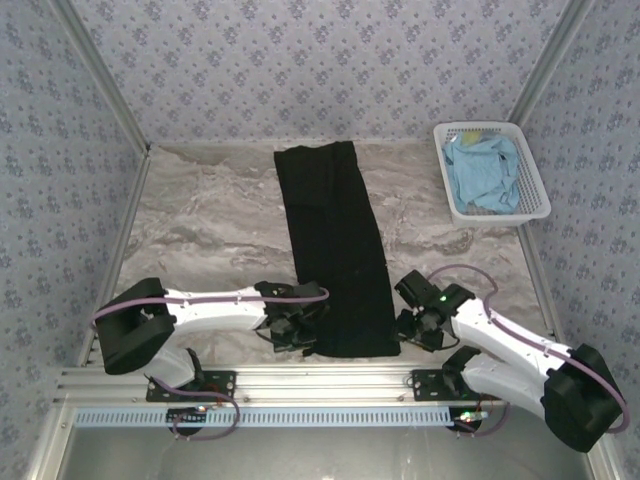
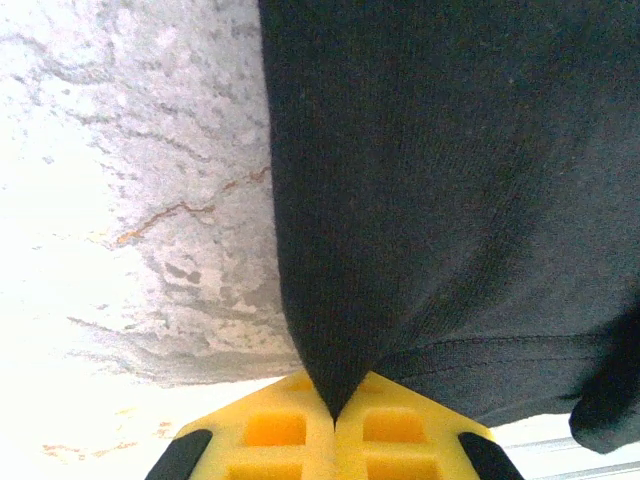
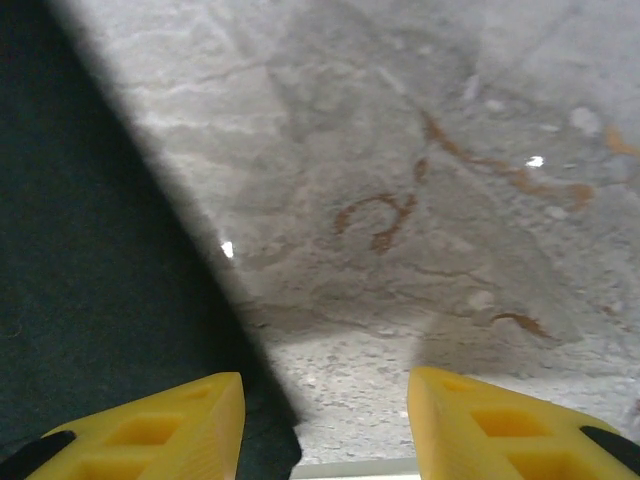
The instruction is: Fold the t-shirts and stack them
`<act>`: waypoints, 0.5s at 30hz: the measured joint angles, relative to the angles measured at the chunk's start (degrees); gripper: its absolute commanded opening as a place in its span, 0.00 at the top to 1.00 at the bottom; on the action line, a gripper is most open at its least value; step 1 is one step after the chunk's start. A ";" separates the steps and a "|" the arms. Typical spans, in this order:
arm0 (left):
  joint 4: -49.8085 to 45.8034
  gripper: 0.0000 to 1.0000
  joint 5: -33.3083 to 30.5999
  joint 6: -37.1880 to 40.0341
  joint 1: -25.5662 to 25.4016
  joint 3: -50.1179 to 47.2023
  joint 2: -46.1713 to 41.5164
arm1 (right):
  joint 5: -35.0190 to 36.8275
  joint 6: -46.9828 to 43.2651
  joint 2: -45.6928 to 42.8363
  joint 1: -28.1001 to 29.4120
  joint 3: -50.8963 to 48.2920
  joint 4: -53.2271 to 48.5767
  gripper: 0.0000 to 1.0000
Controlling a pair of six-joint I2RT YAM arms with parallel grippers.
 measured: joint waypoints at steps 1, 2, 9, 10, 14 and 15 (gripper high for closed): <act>0.02 1.00 0.00 0.00 -0.02 0.00 0.00 | 0.04 0.42 0.09 1.09 0.24 0.15 0.50; 0.02 1.00 -0.02 0.00 -0.07 0.00 0.00 | 0.04 0.72 0.11 1.77 0.50 0.15 0.50; 0.07 1.00 -0.04 -0.04 -0.17 0.00 0.00 | 0.02 3.32 0.13 6.45 1.20 1.40 0.50; 0.07 1.00 -0.04 -0.04 -0.26 0.00 0.00 | 0.00 3.67 0.24 6.82 1.05 1.84 0.51; 0.22 1.00 -0.07 -0.04 -0.57 0.00 0.02 | -0.26 4.48 2.71 8.41 0.85 3.50 0.54; 0.24 1.00 -0.07 -0.04 -0.57 0.00 0.02 | -0.42 4.79 3.30 8.74 0.83 3.96 0.55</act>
